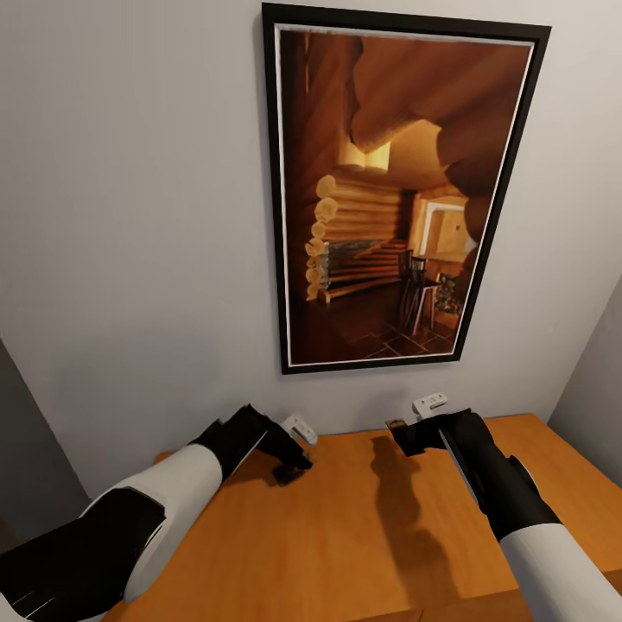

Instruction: Take the four mousetraps from the cabinet in the bathroom and place them on the bathroom floor. Make sure all four end up on the same floor surface, and ensure that at least two of them are either under or directly next to the same bathroom sink.

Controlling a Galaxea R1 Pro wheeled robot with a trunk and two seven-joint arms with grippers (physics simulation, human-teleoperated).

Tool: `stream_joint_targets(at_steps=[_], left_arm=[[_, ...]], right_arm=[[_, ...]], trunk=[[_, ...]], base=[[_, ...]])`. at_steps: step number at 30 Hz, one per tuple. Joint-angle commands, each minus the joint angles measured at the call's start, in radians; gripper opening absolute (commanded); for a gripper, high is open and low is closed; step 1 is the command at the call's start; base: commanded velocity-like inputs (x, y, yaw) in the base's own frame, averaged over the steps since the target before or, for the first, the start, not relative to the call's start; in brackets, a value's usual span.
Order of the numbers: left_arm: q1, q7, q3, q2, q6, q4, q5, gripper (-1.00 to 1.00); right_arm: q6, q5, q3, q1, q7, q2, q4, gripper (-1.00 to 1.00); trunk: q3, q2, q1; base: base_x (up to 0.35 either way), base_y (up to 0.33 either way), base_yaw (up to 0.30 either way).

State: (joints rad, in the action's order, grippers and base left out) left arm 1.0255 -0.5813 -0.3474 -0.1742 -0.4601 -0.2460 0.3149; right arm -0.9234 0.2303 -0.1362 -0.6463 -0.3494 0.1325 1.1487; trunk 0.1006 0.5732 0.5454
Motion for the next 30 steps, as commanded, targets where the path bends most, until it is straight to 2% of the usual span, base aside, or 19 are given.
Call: stream_joint_targets(at_steps=[1, 7, 11, 14, 26, 30], left_arm=[[0.000, -0.006, 0.004, 0.000, -0.003, 0.009, 0.011, 1.00], [0.000, -0.004, 0.004, 0.000, 0.001, 0.035, 0.012, 1.00], [0.000, -0.003, 0.006, 0.000, 0.002, 0.038, 0.012, 1.00], [0.001, -0.003, 0.015, 0.000, 0.003, 0.035, 0.011, 1.00], [0.001, 0.000, 0.033, 0.000, 0.006, 0.026, 0.010, 1.00], [0.000, 0.000, 0.033, 0.000, 0.007, 0.025, 0.009, 1.00]], right_arm=[[-0.003, 0.011, -0.002, -0.001, -0.008, 0.001, 0.001, -1.00], [-0.003, 0.011, -0.002, -0.001, -0.025, 0.001, 0.006, -1.00], [-0.004, 0.013, -0.001, -0.001, -0.095, 0.001, 0.009, -1.00], [-0.004, 0.015, 0.000, -0.001, -0.122, 0.001, 0.012, -1.00], [-0.010, 0.015, 0.001, -0.001, -0.132, 0.001, 0.014, -1.00], [-0.012, 0.015, 0.001, -0.001, -0.132, 0.001, 0.014, -1.00]], trunk=[[0.002, 0.002, 0.000], [0.002, 0.002, 0.000], [0.002, 0.002, 0.000], [0.002, 0.002, 0.000], [0.002, 0.002, 0.000], [0.015, 0.030, 0.016]], base=[[0.000, 0.000, 0.000], [0.000, 0.000, 0.000], [0.000, 0.000, 0.000], [0.000, 0.000, 0.000], [0.000, 0.000, 0.000], [0.000, 0.000, 0.000]])
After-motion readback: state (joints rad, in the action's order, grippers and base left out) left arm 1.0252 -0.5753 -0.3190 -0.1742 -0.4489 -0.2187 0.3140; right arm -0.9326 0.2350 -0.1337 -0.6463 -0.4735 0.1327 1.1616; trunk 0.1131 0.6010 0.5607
